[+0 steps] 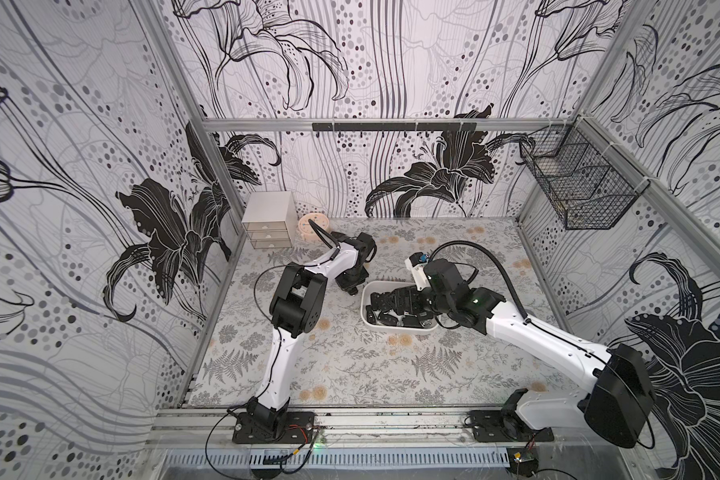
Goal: Place the car key into the storage box
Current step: Pick up the car key from the center of the board, then place the car key in the storage box.
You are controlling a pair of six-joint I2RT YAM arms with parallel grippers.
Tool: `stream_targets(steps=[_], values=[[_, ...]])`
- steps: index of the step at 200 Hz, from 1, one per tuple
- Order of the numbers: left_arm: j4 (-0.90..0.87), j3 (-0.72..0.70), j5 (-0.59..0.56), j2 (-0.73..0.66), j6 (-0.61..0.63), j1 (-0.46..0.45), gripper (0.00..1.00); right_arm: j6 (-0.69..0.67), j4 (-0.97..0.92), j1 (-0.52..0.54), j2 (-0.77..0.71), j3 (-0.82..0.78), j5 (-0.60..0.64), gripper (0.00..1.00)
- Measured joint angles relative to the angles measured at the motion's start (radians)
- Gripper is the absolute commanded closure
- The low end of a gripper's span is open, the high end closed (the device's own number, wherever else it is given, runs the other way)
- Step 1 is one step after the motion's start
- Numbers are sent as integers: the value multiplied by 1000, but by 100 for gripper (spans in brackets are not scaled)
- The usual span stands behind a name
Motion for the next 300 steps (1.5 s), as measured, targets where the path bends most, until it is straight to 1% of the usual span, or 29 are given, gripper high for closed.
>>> stream_targets(steps=[23, 63, 87, 104, 176, 210, 244, 300], values=[[-3, -33, -20, -51, 12, 4, 72, 0, 0, 0, 0, 0, 0, 0], [-5, -60, -42, -181, 39, 1, 72, 0, 8, 0, -12, -11, 0, 0], [-6, -59, -51, -240, 56, -24, 72, 1, 12, 0, -47, -43, 0, 0], [-11, -45, -50, -249, 68, -58, 72, 1, 12, 0, -77, -63, 1, 0], [-30, 57, -16, -195, 107, -247, 71, 4, -5, 0, -232, -147, 23, 0], [-31, 80, 5, -158, 116, -309, 71, 5, -24, 0, -304, -192, 36, 0], [-34, 111, 21, -86, 119, -341, 70, 12, -39, 0, -338, -210, 50, 0], [-55, 175, 24, 23, 145, -343, 69, 24, -60, 0, -369, -223, 61, 0]])
